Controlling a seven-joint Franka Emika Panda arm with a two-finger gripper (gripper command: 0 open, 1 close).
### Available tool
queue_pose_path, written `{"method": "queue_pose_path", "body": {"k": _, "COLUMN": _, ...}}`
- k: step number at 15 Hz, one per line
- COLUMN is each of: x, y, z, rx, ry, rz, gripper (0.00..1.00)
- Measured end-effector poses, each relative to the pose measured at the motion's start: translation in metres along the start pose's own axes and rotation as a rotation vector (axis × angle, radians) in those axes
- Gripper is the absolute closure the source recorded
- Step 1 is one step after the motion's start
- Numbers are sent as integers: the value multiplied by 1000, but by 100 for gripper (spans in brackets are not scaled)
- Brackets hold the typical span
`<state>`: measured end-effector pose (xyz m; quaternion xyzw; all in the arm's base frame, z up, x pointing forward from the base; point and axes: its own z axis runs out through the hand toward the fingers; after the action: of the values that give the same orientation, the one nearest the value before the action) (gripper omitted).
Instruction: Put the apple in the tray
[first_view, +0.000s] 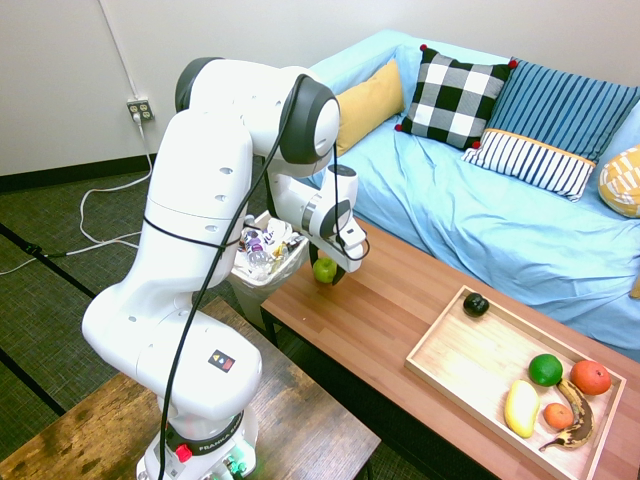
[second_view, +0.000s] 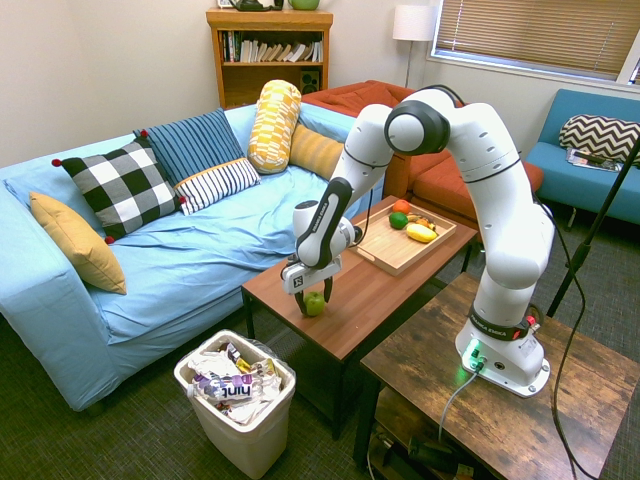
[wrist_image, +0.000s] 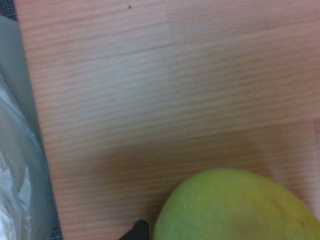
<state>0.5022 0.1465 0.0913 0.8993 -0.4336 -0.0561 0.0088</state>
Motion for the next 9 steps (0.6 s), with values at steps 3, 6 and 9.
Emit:
{"method": "queue_pose_path", "body": {"k": 3, "x": 2, "y": -1, "z": 3, "rx": 1, "ry": -5, "rz": 6, "gripper": 100}}
{"method": "queue_pose_path", "body": {"k": 6, "x": 1, "y": -2, "z": 3, "rx": 4, "ry": -7, "rz": 4, "gripper": 100}}
{"method": "queue_pose_path", "body": {"k": 9, "x": 1, "y": -5, "z": -3, "rx": 11, "ry": -4, "rz": 0, "gripper": 100}}
